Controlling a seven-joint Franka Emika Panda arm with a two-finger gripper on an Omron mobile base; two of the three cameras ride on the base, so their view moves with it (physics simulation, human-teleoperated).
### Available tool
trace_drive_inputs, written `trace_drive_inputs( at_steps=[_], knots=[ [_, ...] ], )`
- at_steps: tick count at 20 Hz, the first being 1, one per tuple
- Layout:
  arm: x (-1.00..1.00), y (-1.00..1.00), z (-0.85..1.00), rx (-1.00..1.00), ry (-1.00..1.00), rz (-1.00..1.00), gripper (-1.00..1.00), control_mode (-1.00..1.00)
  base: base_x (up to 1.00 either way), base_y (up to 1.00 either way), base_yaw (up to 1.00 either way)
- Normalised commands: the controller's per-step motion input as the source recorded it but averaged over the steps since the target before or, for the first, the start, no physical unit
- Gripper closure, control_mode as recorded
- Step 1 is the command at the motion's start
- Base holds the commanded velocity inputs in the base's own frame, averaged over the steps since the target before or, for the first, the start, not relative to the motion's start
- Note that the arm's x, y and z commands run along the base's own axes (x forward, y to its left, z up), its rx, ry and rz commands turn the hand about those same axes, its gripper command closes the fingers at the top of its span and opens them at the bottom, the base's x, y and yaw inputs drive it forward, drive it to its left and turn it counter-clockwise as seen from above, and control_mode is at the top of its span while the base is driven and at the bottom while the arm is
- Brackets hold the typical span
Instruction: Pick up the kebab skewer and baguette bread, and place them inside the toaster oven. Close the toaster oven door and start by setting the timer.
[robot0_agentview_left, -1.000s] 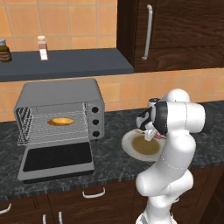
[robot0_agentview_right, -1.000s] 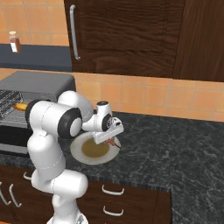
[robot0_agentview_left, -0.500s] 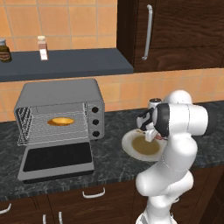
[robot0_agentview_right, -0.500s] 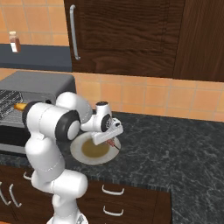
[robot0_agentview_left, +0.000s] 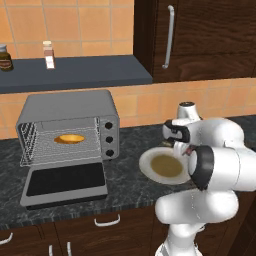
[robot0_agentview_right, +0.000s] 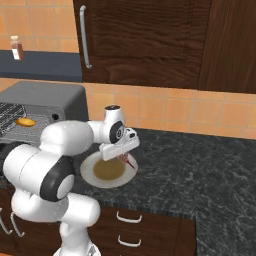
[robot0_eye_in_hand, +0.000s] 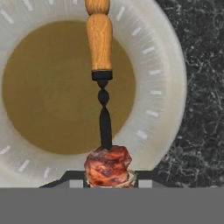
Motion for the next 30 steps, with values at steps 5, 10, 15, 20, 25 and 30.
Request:
trace_drive_inputs(
  at_steps=[5, 10, 15, 20, 25, 30],
  knots=[
    [-0.54, 0.41, 0.65, -0.02, -0.01, 0.02, 1.0, -1.0, 0.0, 0.0, 0.0],
    [-0.4, 0.63, 0.58, -0.01, -0.01, 0.1, 1.0, -1.0, 0.0, 0.0, 0.0],
    [-0.28, 0.66, 0.45, 0.0, -0.03, 0.16, 1.0, -1.0, 0.0, 0.0, 0.0],
    [-0.12, 0.67, 0.36, 0.0, -0.01, 0.2, 1.0, -1.0, 0.0, 0.0, 0.0],
    [0.0, 0.79, 0.19, 0.0, -0.02, 0.27, 1.0, -1.0, 0.0, 0.0, 0.0],
    [0.0, 0.92, 0.19, 0.0, -0.02, 0.18, 1.0, -1.0, 0.0, 0.0, 0.0]
  ],
)
